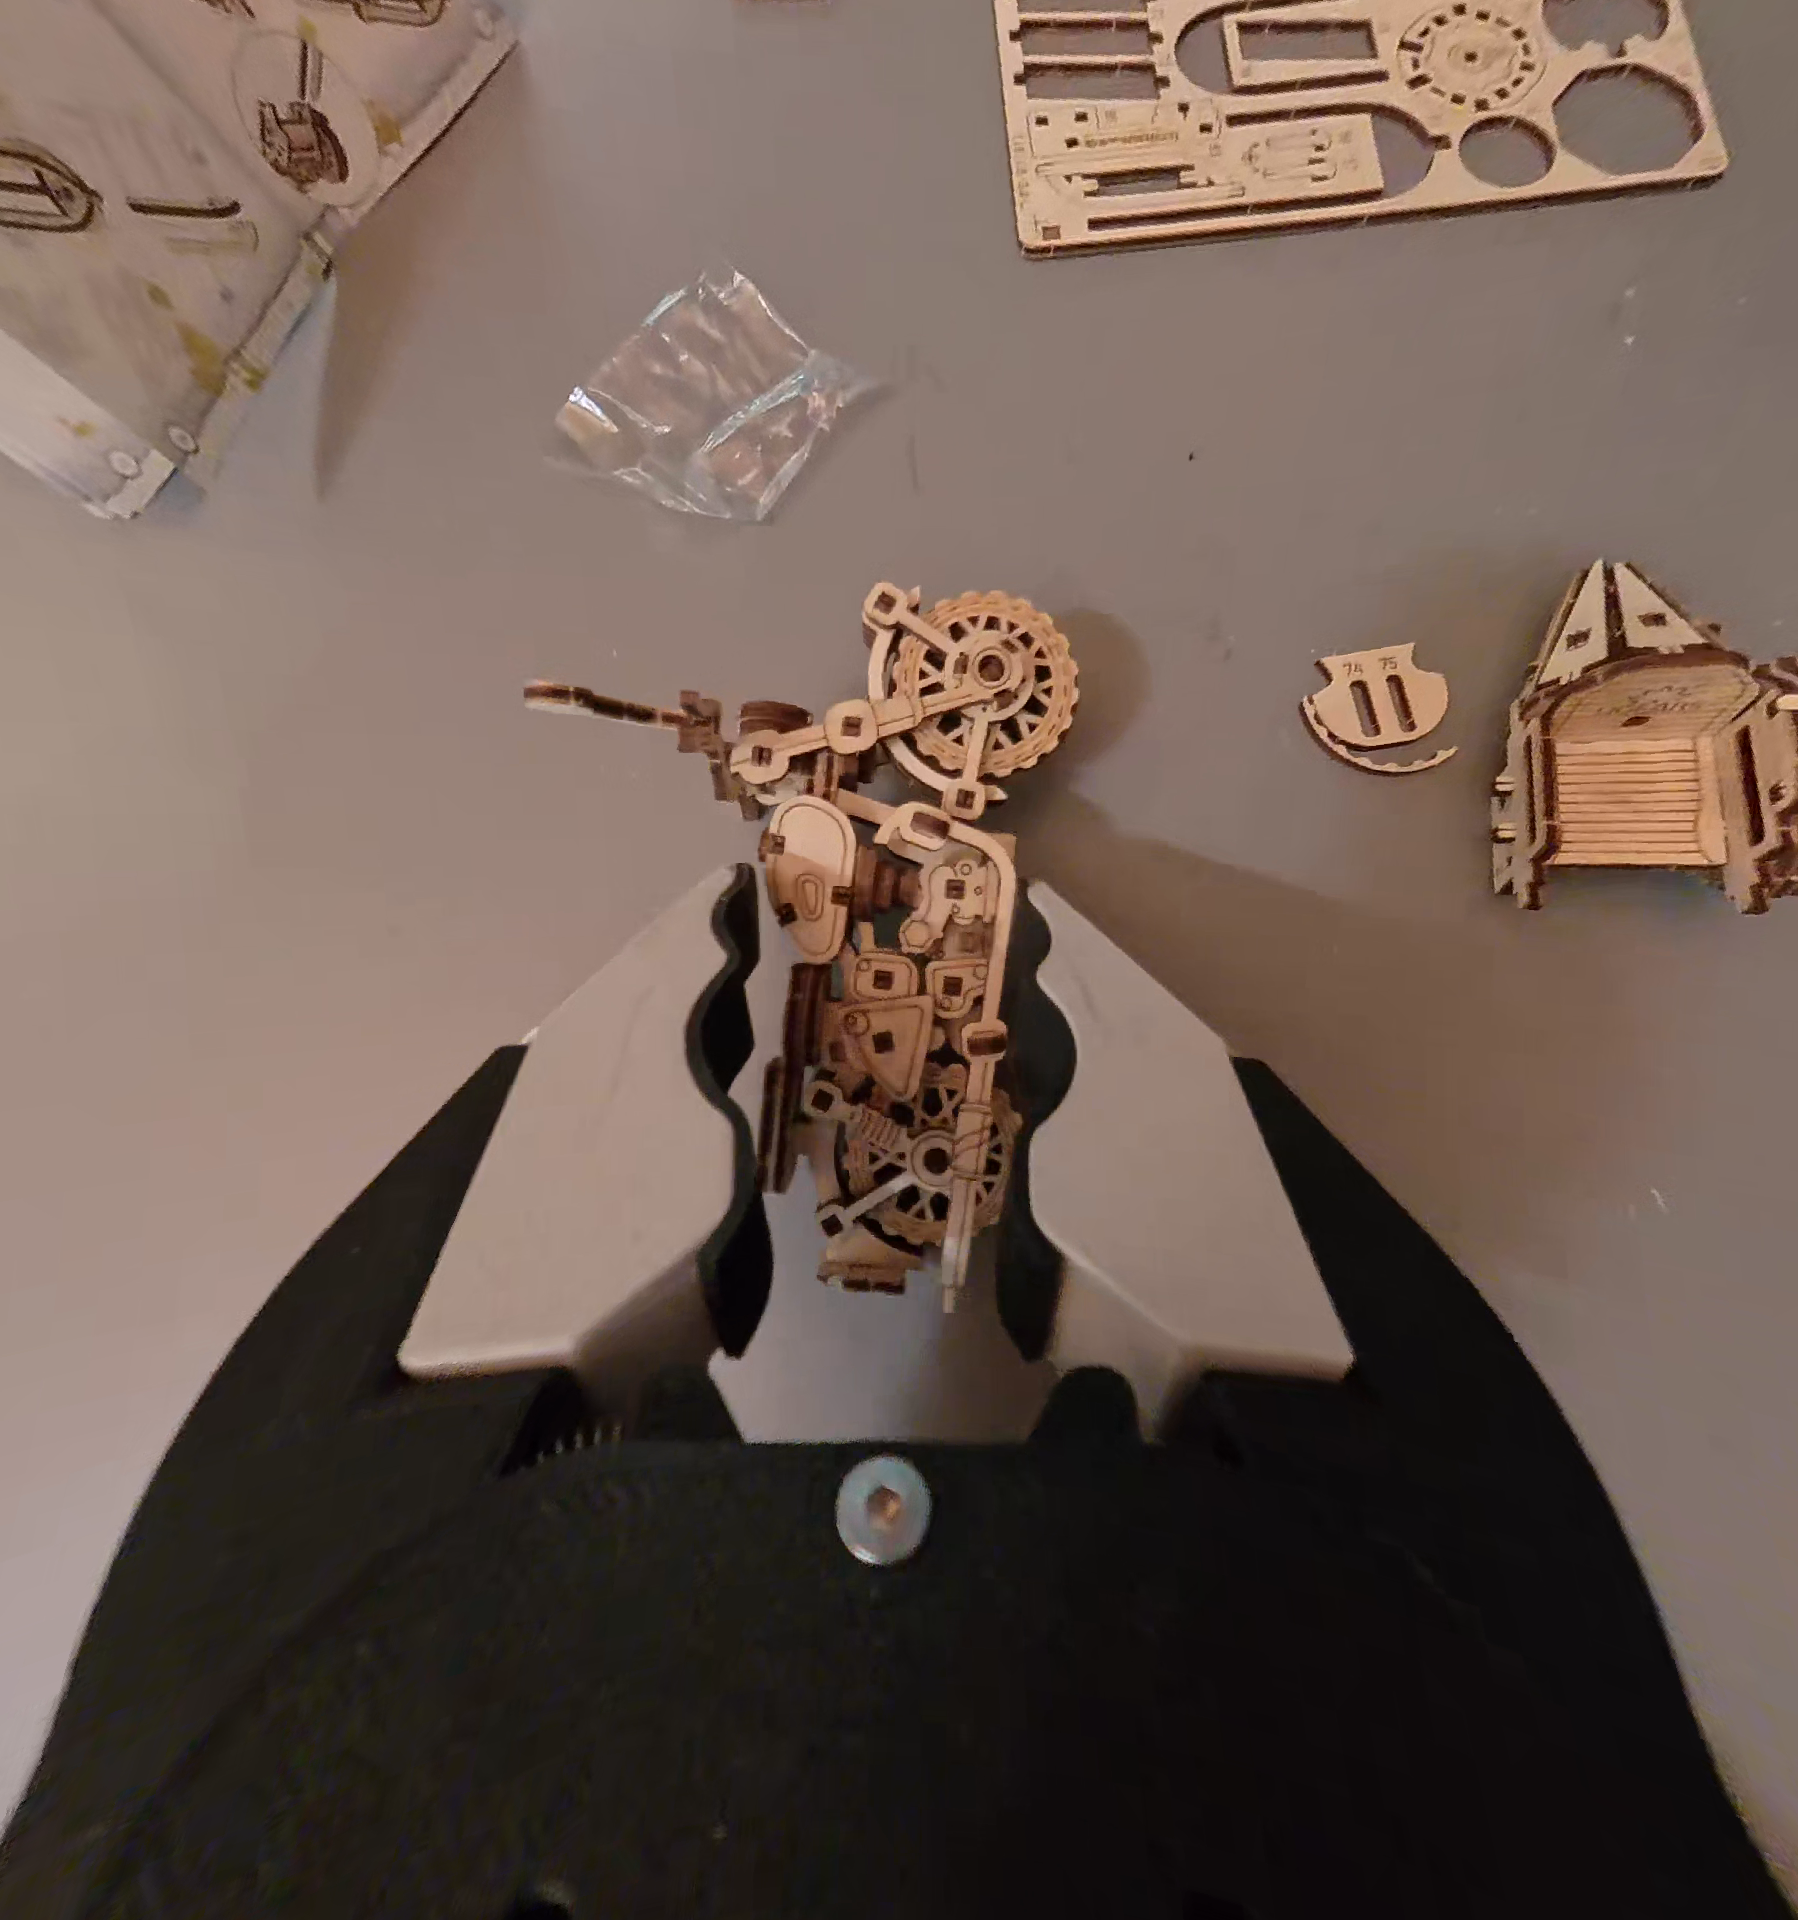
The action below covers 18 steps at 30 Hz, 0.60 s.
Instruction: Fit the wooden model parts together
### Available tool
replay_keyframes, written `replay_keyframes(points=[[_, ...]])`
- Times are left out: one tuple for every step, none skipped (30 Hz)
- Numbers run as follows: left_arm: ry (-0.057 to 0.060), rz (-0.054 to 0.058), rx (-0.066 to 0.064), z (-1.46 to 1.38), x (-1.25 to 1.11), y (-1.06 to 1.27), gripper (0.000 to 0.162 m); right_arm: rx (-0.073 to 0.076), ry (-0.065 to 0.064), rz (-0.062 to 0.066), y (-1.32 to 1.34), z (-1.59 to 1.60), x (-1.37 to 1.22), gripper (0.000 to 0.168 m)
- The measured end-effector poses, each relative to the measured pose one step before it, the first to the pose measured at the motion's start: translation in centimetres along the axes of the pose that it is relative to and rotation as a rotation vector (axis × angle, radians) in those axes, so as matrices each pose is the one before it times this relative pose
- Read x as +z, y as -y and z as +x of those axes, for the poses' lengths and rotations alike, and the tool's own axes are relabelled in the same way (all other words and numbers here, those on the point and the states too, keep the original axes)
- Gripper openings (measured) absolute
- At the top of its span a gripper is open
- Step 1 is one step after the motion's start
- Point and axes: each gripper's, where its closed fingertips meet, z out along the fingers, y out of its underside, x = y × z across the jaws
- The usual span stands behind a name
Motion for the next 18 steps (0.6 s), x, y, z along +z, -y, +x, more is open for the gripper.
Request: replay_keyframes(points=[[0.0065,0.0075,0.0067,-0.030,-0.081,0.092,0.045,0.0001,-0.0008,0.0000,-0.006,0.015,-0.006,0.011],[0.0046,0.0019,0.0074,-0.035,-0.076,0.030,0.045,-0.0003,-0.0006,-0.0001,-0.015,0.009,-0.002,0.011],[-0.0003,-0.0013,0.0025,-0.004,-0.049,-0.015,0.045,-0.0003,-0.0003,-0.0005,-0.014,0.001,0.001,0.012],[-0.0004,0.0010,0.0004,-0.033,-0.049,0.025,0.045,-0.0005,-0.0004,-0.0002,-0.010,0.003,0.003,0.012],[0.0066,0.0051,0.0016,-0.128,-0.054,0.078,0.045,-0.0006,-0.0003,0.0004,0.021,0.002,-0.002,0.012],[0.0067,0.0009,0.0044,-0.151,-0.053,0.022,0.045,-0.0008,-0.0006,0.0007,0.026,0.000,-0.007,0.011],[0.0075,-0.0044,0.0048,-0.213,-0.060,-0.014,0.045,-0.0011,-0.0014,0.0008,0.030,0.015,-0.023,0.012],[0.0102,-0.0041,0.0030,-0.317,-0.077,0.002,0.045,-0.0008,-0.0012,0.0009,0.039,0.017,-0.026,0.011],[0.0089,-0.0003,0.0011,-0.353,-0.087,0.047,0.045,-0.0001,-0.0006,0.0009,0.030,0.005,-0.015,0.011],[0.0066,0.0009,-0.0010,-0.389,-0.101,0.068,0.045,-0.0001,-0.0006,0.0011,0.035,0.008,-0.031,0.011],[0.0068,-0.0001,-0.0046,-0.449,-0.093,0.054,0.045,-0.0006,-0.0007,0.0009,0.016,0.009,-0.018,0.011],[0.0051,-0.0004,-0.0046,-0.458,-0.065,0.059,0.045,-0.0006,-0.0006,0.0003,0.015,0.004,-0.015,0.011],[0.0063,0.0002,-0.0022,-0.479,-0.042,0.046,0.045,-0.0003,-0.0005,0.0001,0.010,0.007,-0.010,0.011],[0.0093,-0.0019,0.0001,-0.508,-0.005,0.016,0.045,-0.0002,-0.0009,0.0003,0.013,0.012,-0.009,0.011],[0.0119,-0.0051,0.0033,-0.555,0.039,-0.034,0.045,-0.0003,-0.0011,0.0004,0.008,0.019,-0.014,0.011],[0.0135,-0.0077,0.0023,-0.584,0.076,-0.079,0.045,-0.0002,-0.0007,0.0007,0.012,0.014,-0.012,0.011],[0.0130,-0.0081,0.0004,-0.581,0.117,-0.092,0.045,0.0003,-0.0003,0.0008,0.012,0.011,-0.005,0.011],[0.0090,-0.0068,-0.0007,-0.512,0.146,-0.087,0.045,0.0006,-0.0002,0.0005,0.007,0.015,0.000,0.011]])
